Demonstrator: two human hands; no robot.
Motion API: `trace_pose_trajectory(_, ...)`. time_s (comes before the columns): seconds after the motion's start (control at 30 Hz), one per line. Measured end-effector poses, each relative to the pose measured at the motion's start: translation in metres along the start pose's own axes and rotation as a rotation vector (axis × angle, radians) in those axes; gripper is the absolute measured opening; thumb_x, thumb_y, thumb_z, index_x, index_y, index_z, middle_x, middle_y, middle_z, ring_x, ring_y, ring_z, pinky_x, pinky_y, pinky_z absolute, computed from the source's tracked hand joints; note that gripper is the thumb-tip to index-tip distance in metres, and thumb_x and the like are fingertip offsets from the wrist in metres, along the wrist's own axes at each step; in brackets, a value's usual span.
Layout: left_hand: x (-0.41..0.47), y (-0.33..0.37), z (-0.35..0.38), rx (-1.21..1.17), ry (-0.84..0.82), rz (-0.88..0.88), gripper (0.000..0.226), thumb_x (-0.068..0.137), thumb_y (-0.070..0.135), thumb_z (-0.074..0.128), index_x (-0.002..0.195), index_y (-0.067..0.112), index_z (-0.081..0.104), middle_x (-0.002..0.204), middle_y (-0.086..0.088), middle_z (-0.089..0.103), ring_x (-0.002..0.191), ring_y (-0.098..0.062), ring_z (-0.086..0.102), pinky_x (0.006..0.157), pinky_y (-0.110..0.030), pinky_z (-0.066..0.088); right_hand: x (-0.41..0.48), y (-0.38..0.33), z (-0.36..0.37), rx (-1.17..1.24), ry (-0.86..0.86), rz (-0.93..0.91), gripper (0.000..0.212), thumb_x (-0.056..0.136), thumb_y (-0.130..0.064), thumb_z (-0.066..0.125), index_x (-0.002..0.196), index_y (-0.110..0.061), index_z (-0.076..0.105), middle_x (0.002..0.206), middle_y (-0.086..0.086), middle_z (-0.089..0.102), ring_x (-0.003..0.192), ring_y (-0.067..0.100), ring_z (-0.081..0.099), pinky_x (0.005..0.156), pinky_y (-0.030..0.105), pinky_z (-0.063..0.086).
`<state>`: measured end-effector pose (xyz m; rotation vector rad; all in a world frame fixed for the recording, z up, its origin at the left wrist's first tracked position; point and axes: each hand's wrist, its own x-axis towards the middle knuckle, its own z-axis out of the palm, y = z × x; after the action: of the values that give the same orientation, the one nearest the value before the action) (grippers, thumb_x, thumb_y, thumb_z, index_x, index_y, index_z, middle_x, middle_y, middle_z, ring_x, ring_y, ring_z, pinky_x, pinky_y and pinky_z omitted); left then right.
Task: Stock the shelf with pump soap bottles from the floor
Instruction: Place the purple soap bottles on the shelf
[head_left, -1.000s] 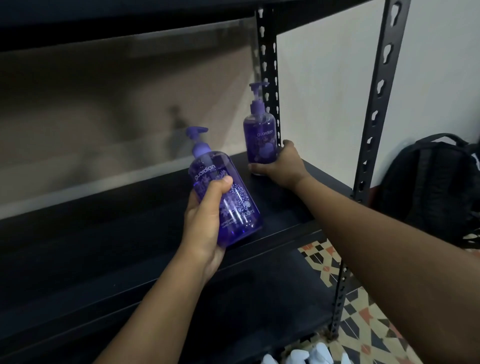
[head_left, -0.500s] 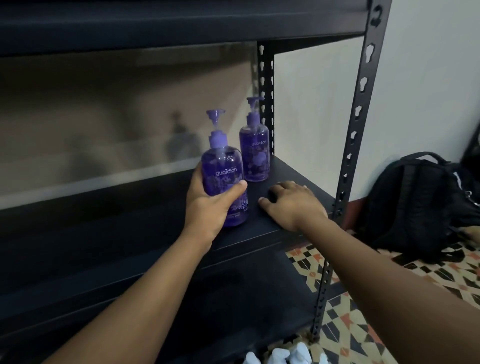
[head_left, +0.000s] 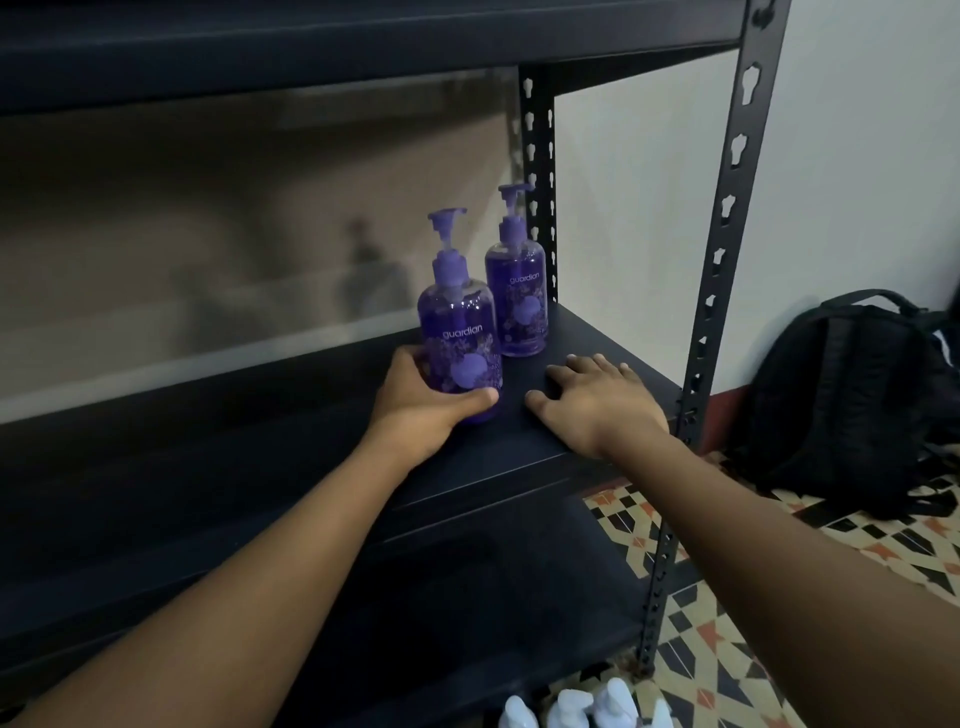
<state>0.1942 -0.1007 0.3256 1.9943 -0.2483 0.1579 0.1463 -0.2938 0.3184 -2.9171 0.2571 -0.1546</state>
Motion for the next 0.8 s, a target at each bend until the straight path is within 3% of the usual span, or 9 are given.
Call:
trace_pose_trajectory(0.1,0.027,-0.004,0.009,0.035,0.028,-0.004,0.061,0.063,0.034,0.094,0.111,0.024,0.057,0.115,0.006,0.069,0.105,-0.015,0.067,0.100,-0.037,0.053,0.000,0.001,0.000,0.003,0.008,-0.003,0.065,0.099,-0.062,0.025,0.149,-0.025,0.045,0.161,0.004,0.033,0.151,0.027,0.021,0.122,0.047,0.013)
trace_pose_trajectory(0.2,0.049,-0.009,0.017,0.023,0.052,0.017,0.049,0.070,0.030,0.092,0.108,0.025,0.062,0.109,0.005,0.071,0.105,-0.017,0.069,0.097,-0.033,0.053,0.001,0.001,0.002,0.010,0.013,-0.002,0.065,0.098,-0.062,0.026,0.148,-0.025,0.046,0.161,0.004,0.034,0.152,0.027,0.021,0.122,0.046,0.012)
trace_pose_trajectory(0.37,0.072,-0.011,0.025,0.042,0.072,-0.015,0.070,0.072,0.035,0.090,0.132,0.018,0.057,0.126,0.000,0.069,0.113,-0.017,0.065,0.103,-0.035,0.051,0.004,0.002,0.004,0.018,0.027,-0.002,0.066,0.098,-0.063,0.026,0.149,-0.026,0.046,0.162,0.004,0.032,0.153,0.027,0.018,0.123,0.046,0.012)
trace_pose_trajectory(0.8,0.070,-0.008,0.022,0.113,0.089,-0.055,0.067,0.074,0.037,0.088,0.130,0.014,0.059,0.127,-0.002,0.068,0.113,-0.019,0.065,0.089,-0.025,0.046,-0.004,-0.005,0.008,0.042,0.029,-0.012,0.067,0.097,-0.064,0.027,0.147,-0.025,0.048,0.160,0.004,0.035,0.150,0.026,0.023,0.122,0.045,0.014)
